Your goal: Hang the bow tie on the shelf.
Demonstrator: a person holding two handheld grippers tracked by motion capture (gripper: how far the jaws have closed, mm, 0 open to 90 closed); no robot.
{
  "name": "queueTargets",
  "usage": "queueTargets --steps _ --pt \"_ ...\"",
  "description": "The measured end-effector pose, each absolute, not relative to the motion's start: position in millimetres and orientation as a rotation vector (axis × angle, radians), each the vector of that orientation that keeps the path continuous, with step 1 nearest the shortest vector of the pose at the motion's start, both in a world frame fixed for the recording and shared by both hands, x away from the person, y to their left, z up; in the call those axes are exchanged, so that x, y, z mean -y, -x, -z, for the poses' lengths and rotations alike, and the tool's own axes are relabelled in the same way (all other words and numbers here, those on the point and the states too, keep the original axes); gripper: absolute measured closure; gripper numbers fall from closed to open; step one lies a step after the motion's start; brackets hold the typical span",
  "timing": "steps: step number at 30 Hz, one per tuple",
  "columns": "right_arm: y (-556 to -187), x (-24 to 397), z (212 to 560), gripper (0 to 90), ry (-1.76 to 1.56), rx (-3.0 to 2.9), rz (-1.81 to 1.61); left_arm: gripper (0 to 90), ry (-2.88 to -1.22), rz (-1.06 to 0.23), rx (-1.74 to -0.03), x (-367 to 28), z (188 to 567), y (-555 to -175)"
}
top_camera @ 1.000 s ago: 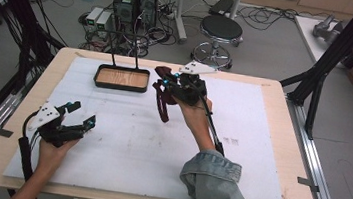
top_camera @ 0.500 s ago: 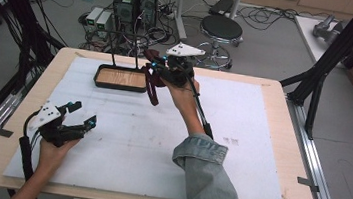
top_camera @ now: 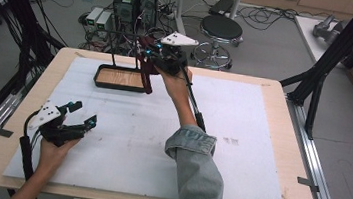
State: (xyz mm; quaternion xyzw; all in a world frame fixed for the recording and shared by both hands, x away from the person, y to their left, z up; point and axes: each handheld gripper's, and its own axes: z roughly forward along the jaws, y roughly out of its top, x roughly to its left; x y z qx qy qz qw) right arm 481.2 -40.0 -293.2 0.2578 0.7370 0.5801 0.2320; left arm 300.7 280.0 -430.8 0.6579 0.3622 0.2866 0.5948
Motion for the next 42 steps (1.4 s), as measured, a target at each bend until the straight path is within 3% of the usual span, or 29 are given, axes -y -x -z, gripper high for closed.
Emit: queueTargets --steps 18,42 --pt "-515 36 300 77.9 -0.825 -1.998 -1.509 21.0 -1.534 -0.643 -0.834 -280 432 -302" --pt "-525 33 323 77.7 -0.937 -2.048 -1.431 21.0 -1.533 -0.64 -0.841 -282 432 -302"
